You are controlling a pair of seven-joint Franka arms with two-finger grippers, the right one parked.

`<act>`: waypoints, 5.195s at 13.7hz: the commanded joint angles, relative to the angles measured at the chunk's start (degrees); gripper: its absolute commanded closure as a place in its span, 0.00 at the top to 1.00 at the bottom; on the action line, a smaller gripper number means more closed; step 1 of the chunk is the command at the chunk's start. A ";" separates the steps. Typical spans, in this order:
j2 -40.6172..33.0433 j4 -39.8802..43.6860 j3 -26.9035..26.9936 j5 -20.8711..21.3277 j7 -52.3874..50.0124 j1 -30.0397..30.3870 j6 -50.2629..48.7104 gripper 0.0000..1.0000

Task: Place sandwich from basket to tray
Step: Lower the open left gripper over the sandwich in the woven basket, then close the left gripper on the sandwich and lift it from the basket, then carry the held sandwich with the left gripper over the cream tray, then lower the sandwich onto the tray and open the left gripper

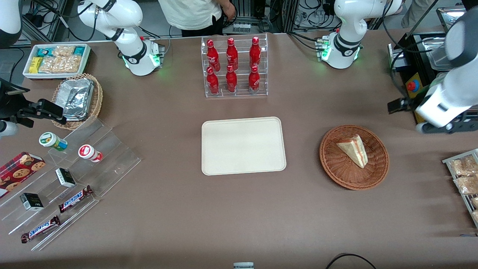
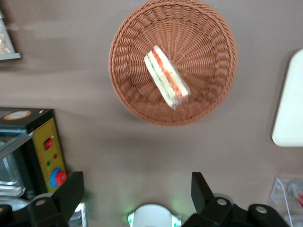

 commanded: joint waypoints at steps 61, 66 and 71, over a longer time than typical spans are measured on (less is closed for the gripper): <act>36.01 14.56 -32.90 15.10 -54.21 -17.06 22.83 0.00; 40.51 14.48 -32.81 21.51 -58.34 -19.88 26.45 0.00; 42.97 14.48 -31.50 23.27 -59.66 -21.54 30.14 0.00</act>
